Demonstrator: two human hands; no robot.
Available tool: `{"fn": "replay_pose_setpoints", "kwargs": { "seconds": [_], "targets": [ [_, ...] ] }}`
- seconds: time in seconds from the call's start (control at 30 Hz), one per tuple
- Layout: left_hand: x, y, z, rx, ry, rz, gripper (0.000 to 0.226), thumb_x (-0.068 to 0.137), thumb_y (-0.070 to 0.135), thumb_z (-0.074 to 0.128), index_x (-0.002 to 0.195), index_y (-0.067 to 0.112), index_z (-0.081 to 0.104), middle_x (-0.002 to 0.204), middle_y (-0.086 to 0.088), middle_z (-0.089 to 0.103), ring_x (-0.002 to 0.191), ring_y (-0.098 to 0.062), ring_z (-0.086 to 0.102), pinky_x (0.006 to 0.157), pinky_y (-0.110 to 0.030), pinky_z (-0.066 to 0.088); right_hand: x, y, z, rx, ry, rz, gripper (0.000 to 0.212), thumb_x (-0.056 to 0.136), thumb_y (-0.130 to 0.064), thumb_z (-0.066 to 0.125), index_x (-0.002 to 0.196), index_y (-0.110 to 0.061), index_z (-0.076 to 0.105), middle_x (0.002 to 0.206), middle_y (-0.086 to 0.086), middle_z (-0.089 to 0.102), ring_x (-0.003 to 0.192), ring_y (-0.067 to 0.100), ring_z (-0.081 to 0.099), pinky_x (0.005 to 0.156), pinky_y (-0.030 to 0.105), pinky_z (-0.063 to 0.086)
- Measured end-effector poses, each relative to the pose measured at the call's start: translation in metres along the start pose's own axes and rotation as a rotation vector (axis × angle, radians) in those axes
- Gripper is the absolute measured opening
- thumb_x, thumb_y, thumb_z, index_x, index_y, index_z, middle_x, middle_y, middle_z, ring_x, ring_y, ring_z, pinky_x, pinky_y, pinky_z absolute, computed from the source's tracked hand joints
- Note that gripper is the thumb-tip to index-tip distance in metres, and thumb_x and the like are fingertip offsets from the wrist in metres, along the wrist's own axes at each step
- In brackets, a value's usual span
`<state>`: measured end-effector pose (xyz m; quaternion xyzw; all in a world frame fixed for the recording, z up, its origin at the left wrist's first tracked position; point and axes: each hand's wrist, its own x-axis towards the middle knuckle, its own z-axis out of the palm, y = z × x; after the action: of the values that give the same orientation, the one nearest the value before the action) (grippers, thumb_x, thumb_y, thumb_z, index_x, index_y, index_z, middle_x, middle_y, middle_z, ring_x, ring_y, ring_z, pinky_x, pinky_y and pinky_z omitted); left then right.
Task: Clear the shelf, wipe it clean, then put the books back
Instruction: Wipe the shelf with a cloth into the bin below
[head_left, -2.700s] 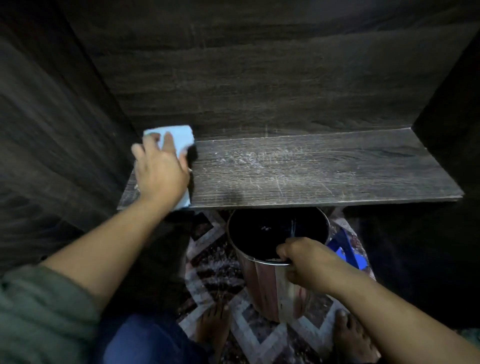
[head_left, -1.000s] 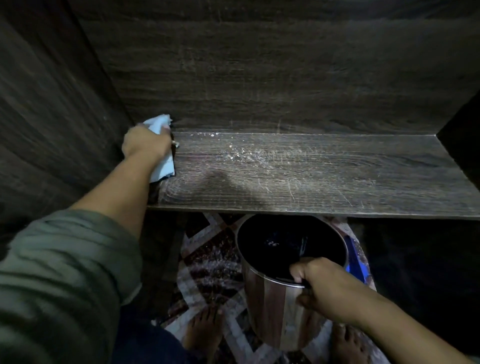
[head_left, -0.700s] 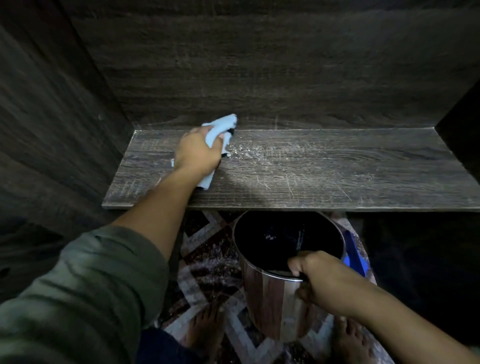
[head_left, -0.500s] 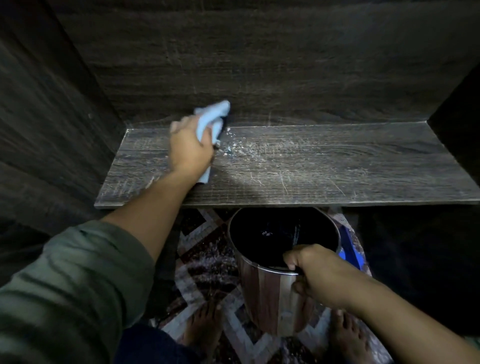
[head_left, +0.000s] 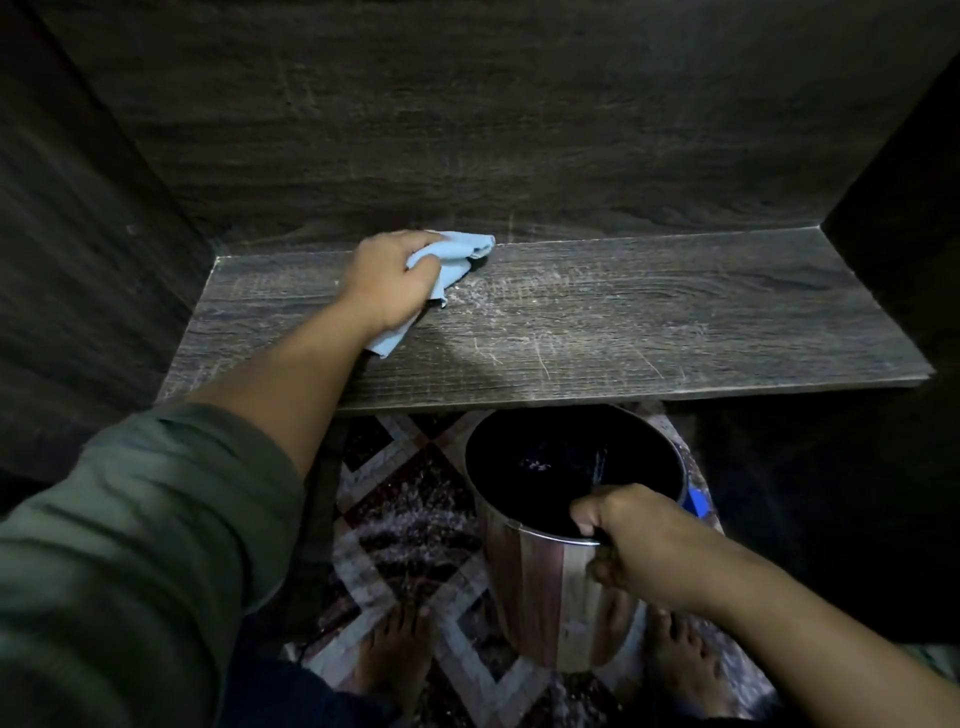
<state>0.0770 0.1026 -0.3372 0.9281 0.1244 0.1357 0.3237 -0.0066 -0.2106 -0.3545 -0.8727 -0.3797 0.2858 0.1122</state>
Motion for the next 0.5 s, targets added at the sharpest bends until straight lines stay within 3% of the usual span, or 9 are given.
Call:
{"fn": "replay_pose_setpoints", "kwargs": {
  "seconds": [0.07, 0.17, 0.27, 0.4, 0.5],
  "targets": [
    [-0.006, 0.016, 0.008, -0.074, -0.044, -0.017, 0.043, 0.082, 0.028, 0.043, 0.114, 0.028, 0.072, 0.116, 0.012, 0.066, 0.108, -0.009, 0.06, 0.092, -0.023, 0.046, 0.0, 0.001, 0.0, -0.008, 0.002, 0.015, 0.021, 0.082, -0.015, 0.065, 0.08, -0.021, 0.046, 0.082, -0.008, 0.046, 0.081, 0.012, 0.049, 0.059, 0.022, 0.033],
    [-0.028, 0.03, 0.021, -0.086, -0.139, 0.163, 0.047, 0.078, 0.032, 0.038, 0.109, 0.028, 0.074, 0.113, 0.008, 0.071, 0.103, -0.012, 0.065, 0.091, -0.033, 0.051, 0.001, 0.003, 0.0, 0.003, 0.011, 0.031, 0.025, 0.081, -0.015, 0.065, 0.075, -0.023, 0.042, 0.082, -0.007, 0.045, 0.079, 0.013, 0.049, 0.06, 0.024, 0.035],
    [-0.054, 0.039, 0.038, -0.078, -0.142, 0.29, 0.05, 0.076, 0.032, 0.036, 0.108, 0.024, 0.074, 0.113, 0.003, 0.071, 0.104, -0.016, 0.064, 0.092, -0.034, 0.05, 0.001, 0.006, 0.001, 0.017, 0.005, 0.041, 0.031, 0.079, -0.017, 0.066, 0.071, -0.026, 0.037, 0.085, -0.006, 0.048, 0.081, 0.015, 0.051, 0.066, 0.026, 0.041],
    [-0.062, 0.052, 0.033, -0.013, 0.168, 0.375, 0.047, 0.076, 0.021, 0.04, 0.11, 0.013, 0.072, 0.105, -0.007, 0.071, 0.092, -0.026, 0.062, 0.08, -0.028, 0.044, -0.001, 0.01, 0.003, 0.005, 0.021, 0.025, 0.032, 0.078, -0.017, 0.067, 0.07, -0.027, 0.037, 0.076, -0.01, 0.043, 0.078, 0.013, 0.048, 0.065, 0.024, 0.037],
    [-0.032, 0.039, 0.004, 0.096, 0.318, 0.309, 0.042, 0.08, 0.014, 0.045, 0.115, 0.014, 0.069, 0.111, -0.009, 0.069, 0.094, -0.03, 0.058, 0.085, -0.029, 0.039, -0.003, 0.011, 0.003, 0.013, 0.045, 0.021, 0.039, 0.079, -0.017, 0.067, 0.064, -0.029, 0.033, 0.071, -0.011, 0.038, 0.074, 0.012, 0.044, 0.064, 0.023, 0.033]
  ]
}}
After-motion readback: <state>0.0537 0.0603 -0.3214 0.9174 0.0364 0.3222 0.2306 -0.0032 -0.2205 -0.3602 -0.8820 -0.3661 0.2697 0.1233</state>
